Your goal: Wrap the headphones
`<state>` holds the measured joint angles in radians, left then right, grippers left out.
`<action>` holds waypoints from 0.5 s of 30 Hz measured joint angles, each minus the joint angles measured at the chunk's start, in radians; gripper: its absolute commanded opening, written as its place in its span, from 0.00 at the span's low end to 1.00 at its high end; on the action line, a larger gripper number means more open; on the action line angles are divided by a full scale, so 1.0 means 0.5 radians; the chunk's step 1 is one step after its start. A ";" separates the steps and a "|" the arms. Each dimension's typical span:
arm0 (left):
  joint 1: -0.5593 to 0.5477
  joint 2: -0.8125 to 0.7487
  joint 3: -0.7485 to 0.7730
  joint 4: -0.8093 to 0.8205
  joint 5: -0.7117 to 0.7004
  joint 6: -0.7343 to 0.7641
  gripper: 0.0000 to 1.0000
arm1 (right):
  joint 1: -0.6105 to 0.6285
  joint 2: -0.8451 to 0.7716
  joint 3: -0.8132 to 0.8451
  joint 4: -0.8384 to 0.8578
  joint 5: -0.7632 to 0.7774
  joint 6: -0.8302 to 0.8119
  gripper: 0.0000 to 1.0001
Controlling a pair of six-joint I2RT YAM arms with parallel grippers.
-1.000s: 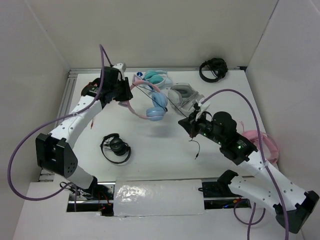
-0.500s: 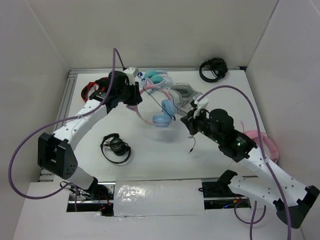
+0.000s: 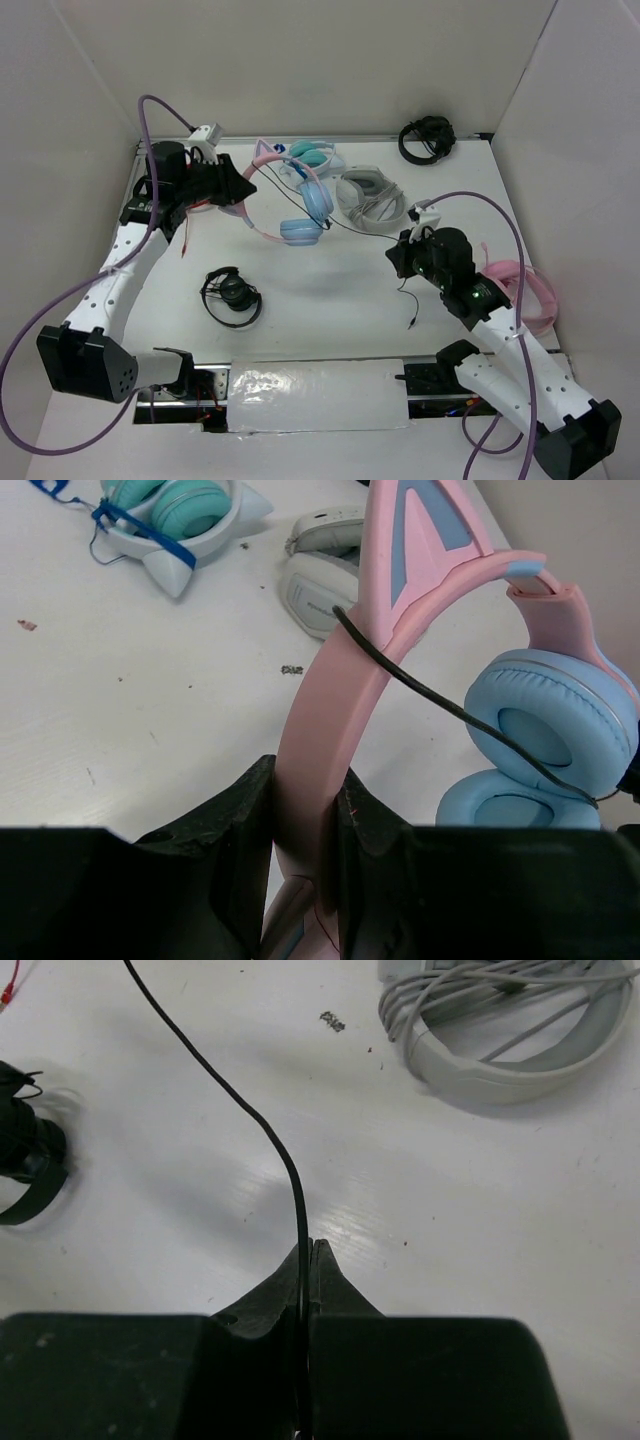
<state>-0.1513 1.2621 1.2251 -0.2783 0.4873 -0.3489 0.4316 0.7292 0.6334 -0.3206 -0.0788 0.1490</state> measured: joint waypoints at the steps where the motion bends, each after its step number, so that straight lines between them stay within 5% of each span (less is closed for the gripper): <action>1: 0.011 0.009 0.002 -0.014 -0.008 -0.001 0.00 | -0.005 0.000 -0.002 -0.006 -0.025 0.004 0.00; 15: -0.035 0.488 0.233 -0.281 -0.471 -0.106 0.00 | 0.129 -0.126 0.110 -0.014 -0.301 -0.045 0.00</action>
<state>-0.1688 1.5059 1.3415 -0.4187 0.2520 -0.4019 0.4961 0.6662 0.6884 -0.3279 -0.2291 0.1265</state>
